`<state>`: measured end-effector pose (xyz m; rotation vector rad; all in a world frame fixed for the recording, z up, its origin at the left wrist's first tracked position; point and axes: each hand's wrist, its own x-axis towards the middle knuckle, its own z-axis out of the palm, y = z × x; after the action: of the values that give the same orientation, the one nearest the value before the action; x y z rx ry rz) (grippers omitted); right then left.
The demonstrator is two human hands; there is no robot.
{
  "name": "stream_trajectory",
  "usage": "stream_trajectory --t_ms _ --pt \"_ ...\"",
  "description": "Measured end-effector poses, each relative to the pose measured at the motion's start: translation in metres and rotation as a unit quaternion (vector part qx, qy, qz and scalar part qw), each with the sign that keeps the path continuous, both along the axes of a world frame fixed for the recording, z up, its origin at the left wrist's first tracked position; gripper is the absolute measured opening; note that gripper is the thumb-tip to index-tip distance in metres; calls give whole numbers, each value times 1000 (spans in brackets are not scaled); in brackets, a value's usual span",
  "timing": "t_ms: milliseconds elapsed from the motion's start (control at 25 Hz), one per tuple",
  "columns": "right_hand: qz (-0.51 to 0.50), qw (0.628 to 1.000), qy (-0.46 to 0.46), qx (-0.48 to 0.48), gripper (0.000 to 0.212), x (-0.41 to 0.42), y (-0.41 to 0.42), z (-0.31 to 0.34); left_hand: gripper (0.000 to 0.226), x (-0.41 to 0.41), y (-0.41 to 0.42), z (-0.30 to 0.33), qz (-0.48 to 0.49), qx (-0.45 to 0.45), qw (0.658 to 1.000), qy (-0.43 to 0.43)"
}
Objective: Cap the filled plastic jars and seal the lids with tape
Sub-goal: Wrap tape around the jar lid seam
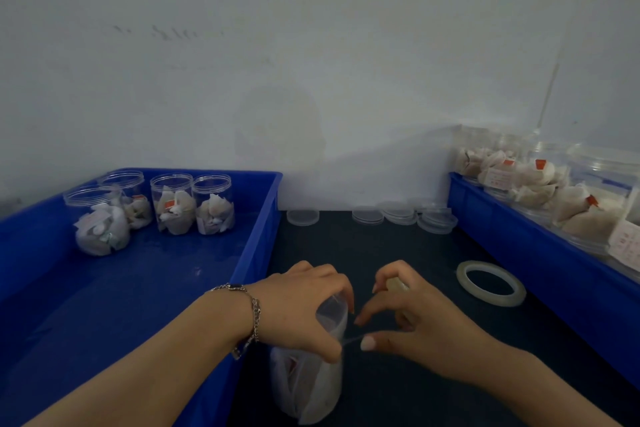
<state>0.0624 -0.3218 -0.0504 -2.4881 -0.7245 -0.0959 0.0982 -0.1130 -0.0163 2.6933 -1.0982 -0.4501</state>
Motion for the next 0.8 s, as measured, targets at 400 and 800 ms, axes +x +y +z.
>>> stream_trajectory --t_ms 400,800 --pt "-76 983 -159 52 26 -10 20 -30 43 -4 -2 -1 22 9 1000 -19" --pt "-122 947 -295 -20 32 -15 30 -36 92 -6 -4 -14 183 87 971 -126"
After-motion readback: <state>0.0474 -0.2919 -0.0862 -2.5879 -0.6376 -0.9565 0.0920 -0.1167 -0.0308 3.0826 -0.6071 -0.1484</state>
